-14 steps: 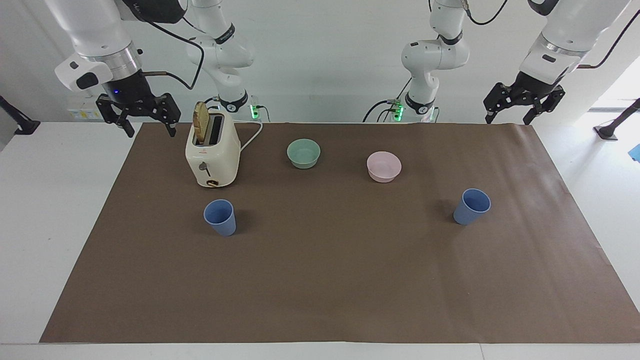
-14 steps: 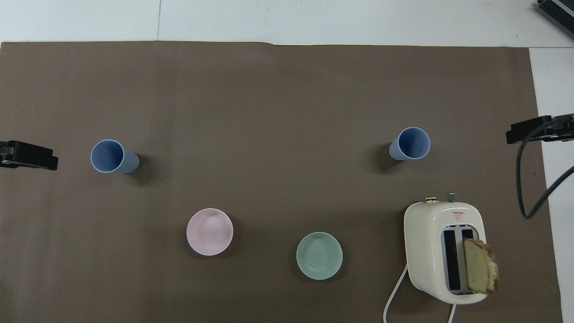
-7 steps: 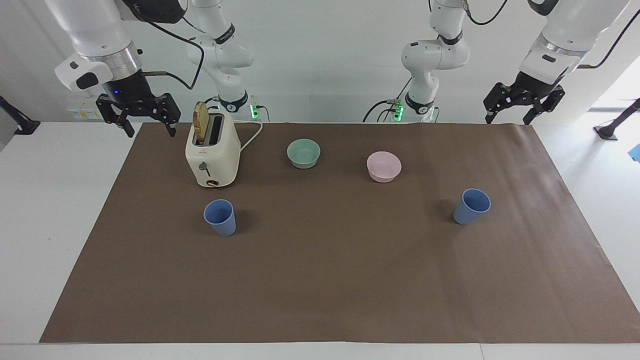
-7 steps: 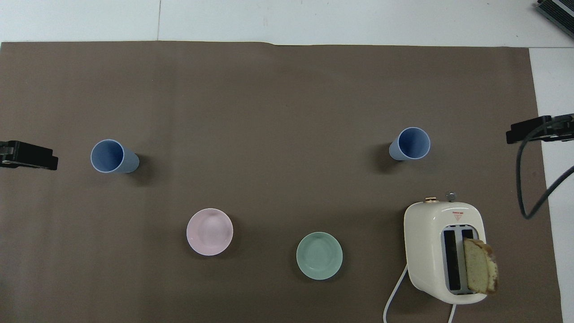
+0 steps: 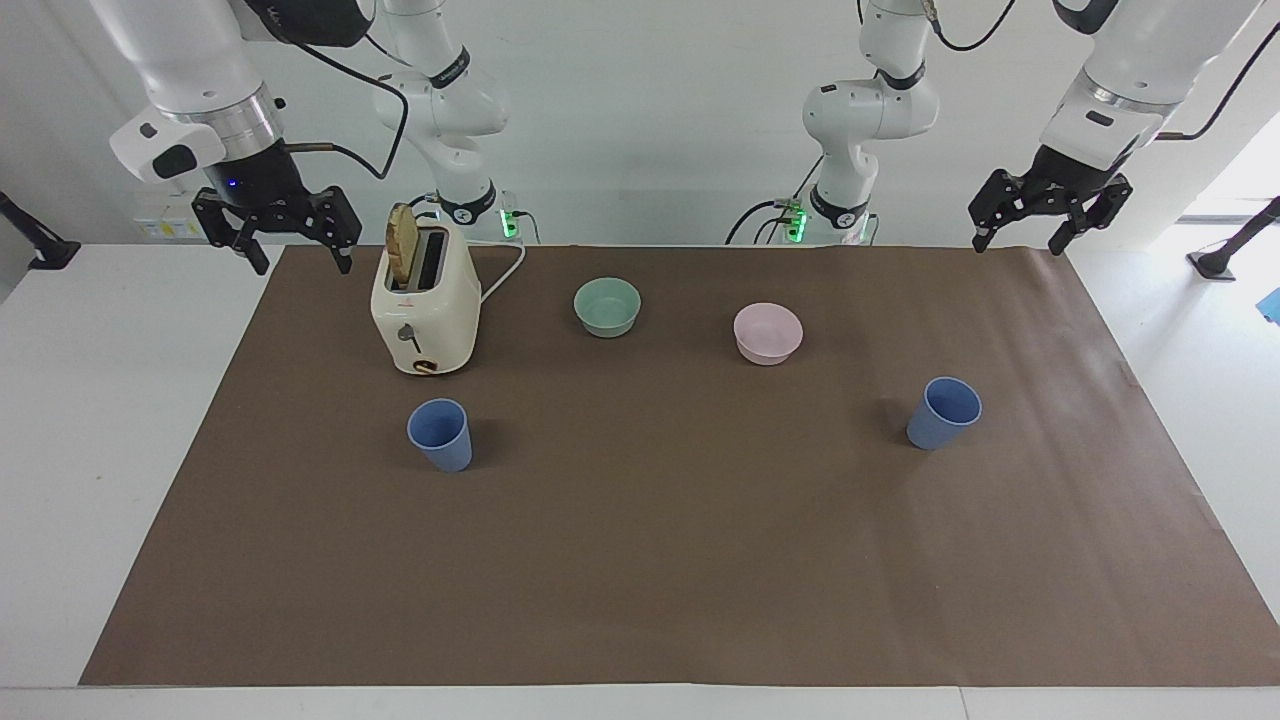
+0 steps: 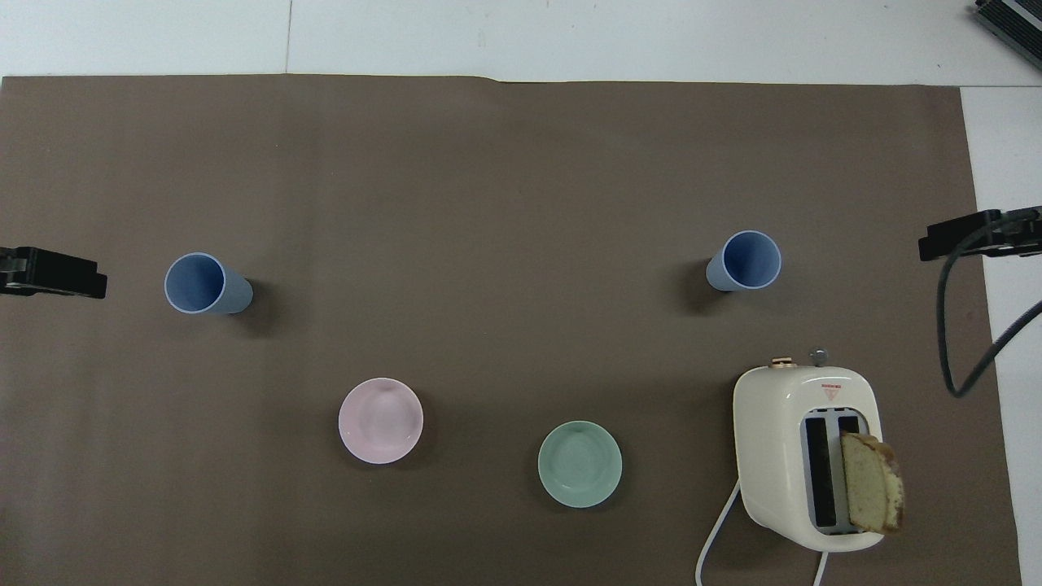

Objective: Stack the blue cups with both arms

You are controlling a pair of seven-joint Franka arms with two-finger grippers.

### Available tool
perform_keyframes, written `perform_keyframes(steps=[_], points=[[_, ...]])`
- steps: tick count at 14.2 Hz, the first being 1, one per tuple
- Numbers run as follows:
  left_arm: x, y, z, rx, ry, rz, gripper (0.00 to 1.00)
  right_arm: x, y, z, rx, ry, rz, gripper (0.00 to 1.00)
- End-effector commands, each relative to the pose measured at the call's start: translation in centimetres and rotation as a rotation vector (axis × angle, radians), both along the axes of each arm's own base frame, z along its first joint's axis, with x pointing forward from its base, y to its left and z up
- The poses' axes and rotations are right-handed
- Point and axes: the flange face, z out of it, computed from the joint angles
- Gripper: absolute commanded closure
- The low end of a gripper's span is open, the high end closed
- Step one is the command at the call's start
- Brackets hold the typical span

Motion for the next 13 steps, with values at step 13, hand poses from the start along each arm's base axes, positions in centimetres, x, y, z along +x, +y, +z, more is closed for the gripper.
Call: perform_keyframes(steps=[13], points=[[7.8, 6.3, -21.9, -0.022, 0.018, 0.135, 0.0, -0.7, 0.0, 0.1, 0.019, 0.001, -0.017, 0.0]])
